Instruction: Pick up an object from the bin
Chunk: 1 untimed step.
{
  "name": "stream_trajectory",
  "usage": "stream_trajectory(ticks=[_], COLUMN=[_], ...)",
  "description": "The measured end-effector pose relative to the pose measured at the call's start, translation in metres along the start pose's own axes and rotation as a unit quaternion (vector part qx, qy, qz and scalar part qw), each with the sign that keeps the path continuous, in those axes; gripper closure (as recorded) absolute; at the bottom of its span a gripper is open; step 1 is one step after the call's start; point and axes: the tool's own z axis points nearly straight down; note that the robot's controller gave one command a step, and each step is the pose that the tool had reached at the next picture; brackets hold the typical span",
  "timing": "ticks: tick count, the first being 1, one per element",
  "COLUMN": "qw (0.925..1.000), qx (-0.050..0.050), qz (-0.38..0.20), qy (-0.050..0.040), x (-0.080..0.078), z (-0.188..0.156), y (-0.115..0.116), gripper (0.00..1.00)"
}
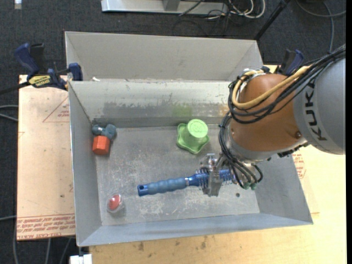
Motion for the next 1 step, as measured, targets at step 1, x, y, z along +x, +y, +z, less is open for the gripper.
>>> stream_trajectory(ticks=[1], qw=[0.9771], qx=[0.0], qz=[-0.213], qy=[0.0014], x=[-0.0195], z=[-0.0457], y=[0.002], gripper=[1.0])
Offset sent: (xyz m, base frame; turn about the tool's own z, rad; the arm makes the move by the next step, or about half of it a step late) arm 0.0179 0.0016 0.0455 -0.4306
